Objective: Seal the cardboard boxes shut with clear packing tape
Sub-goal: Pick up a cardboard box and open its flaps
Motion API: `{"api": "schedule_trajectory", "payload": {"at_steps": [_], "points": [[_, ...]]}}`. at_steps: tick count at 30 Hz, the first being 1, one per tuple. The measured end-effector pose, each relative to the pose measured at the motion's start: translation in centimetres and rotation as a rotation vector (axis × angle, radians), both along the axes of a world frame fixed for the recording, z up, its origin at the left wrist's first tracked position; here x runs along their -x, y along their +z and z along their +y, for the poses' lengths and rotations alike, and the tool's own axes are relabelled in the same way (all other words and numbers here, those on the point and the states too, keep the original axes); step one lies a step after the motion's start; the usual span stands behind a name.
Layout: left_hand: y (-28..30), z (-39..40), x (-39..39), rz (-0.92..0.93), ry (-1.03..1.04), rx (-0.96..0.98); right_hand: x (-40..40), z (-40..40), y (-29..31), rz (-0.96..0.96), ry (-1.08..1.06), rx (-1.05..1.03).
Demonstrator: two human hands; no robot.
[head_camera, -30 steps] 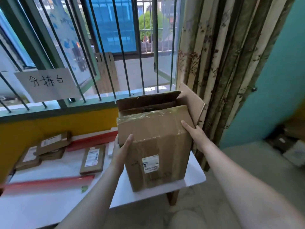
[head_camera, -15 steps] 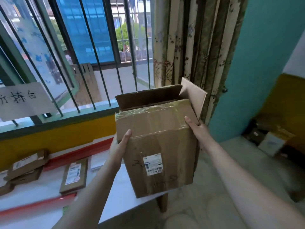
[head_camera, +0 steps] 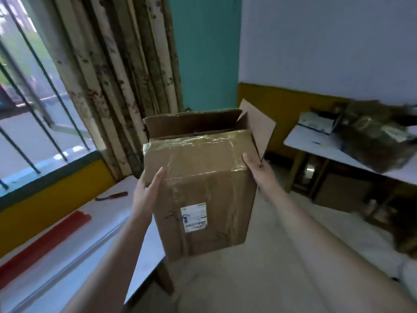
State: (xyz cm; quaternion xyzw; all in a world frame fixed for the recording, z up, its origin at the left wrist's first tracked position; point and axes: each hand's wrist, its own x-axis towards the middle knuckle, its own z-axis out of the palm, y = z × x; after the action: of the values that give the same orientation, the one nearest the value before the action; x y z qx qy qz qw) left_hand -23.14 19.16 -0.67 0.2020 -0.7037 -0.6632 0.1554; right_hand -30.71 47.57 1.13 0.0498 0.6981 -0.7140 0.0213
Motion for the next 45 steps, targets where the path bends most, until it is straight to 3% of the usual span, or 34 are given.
{"api": "schedule_trajectory", "payload": {"at_steps": [9, 20, 29, 39, 45], "points": [[-0.6, 21.9, 4.9, -0.03, -0.159, -0.089, -1.5, 23.1, 0.6, 0.048, -0.198, -0.014], [-2.3, 48.4, 10.4, -0.123, -0.473, -0.065, -5.3, 48.3, -0.7, 0.032, -0.485, 0.06], [-4.9, 65.2, 18.2, -0.157, -0.75, -0.085, -4.7, 62.4, -3.5, -0.025, -0.825, -0.012], [-3.7, 79.6, 27.0, -0.155, -1.023, -0.025, -0.4, 74.3, -3.5, -0.032, -1.042, 0.023], [-3.0, 88.3, 31.4, -0.129, -1.084, -0.029, 1.9, 80.9, -2.1, -0.042, -1.132, 0.016]]}}
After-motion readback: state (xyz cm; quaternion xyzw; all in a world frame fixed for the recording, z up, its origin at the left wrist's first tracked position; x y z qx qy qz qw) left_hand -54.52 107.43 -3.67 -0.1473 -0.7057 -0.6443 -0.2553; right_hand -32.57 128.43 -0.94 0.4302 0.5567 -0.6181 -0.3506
